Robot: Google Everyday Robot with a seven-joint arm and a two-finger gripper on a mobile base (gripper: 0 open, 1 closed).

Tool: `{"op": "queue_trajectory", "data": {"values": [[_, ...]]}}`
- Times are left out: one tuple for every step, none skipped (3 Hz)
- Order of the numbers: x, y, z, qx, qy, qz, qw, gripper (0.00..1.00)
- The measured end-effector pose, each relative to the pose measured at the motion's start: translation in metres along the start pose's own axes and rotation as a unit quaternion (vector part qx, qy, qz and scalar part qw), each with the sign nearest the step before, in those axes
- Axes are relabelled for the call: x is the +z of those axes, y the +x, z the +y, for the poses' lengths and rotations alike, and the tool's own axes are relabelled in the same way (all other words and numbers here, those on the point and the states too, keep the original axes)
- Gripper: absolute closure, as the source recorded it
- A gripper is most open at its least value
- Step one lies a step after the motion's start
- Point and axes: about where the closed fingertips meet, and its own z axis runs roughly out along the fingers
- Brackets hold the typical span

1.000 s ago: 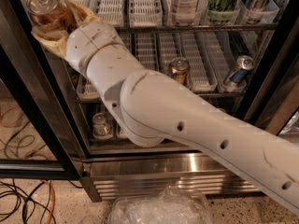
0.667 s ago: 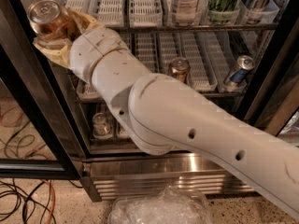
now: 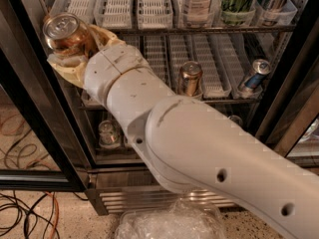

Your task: Pick orange can from top shelf of fridge

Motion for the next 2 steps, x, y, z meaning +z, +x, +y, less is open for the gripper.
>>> {"op": "queue_trajectory", "data": {"values": [[-0.015,0.006,-0.008,0.005,0.028,0.021,0.9994,1.0],[-0.029,0.008,-0.016,0.005,0.049,0.039,0.998,1.0]]}}
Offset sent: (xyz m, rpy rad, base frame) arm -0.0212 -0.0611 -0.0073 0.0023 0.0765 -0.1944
